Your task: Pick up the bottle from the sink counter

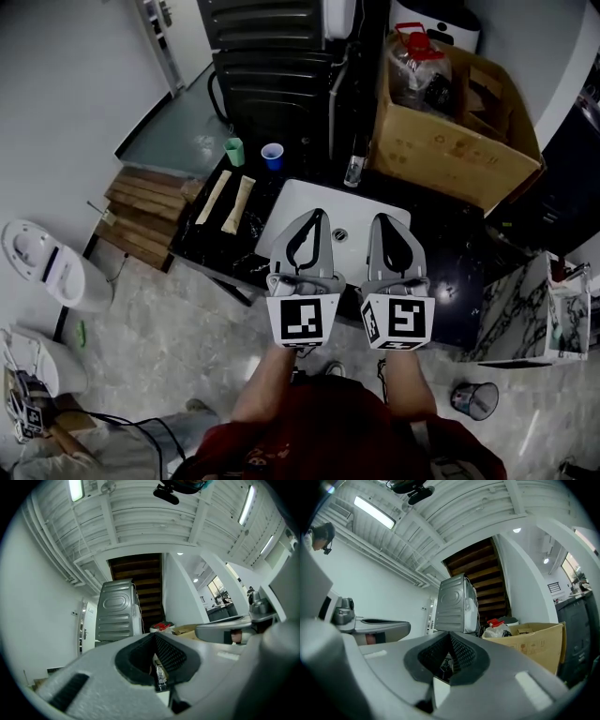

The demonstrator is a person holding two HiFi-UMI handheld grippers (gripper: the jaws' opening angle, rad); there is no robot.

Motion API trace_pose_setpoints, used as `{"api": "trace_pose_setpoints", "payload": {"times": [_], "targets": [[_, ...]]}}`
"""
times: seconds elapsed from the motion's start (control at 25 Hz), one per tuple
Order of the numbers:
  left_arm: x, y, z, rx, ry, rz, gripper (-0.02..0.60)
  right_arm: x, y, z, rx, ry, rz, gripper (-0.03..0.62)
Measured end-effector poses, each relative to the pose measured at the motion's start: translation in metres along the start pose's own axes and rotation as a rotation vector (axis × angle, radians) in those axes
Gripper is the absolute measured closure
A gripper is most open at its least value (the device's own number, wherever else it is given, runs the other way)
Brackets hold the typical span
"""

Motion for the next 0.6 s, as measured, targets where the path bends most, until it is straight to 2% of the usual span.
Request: {"api": "trace_pose_setpoints", "payload": {"times": [0.6], "targets": [[-0.011,0.034,-0.036,-0.008,0.0,0.01,0.578,-0.004,0.002,-0.048,-0.02,0.01,-0.003,0.592]]}}
Point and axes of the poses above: the fingertips, and each gripper's own axes: z backward along the fingers, y to its left, x out of its top, the point moved 2 cm from there along z, backward along the fingers, and after that the axes turned 9 degrees about y, right-handed, at the moved point
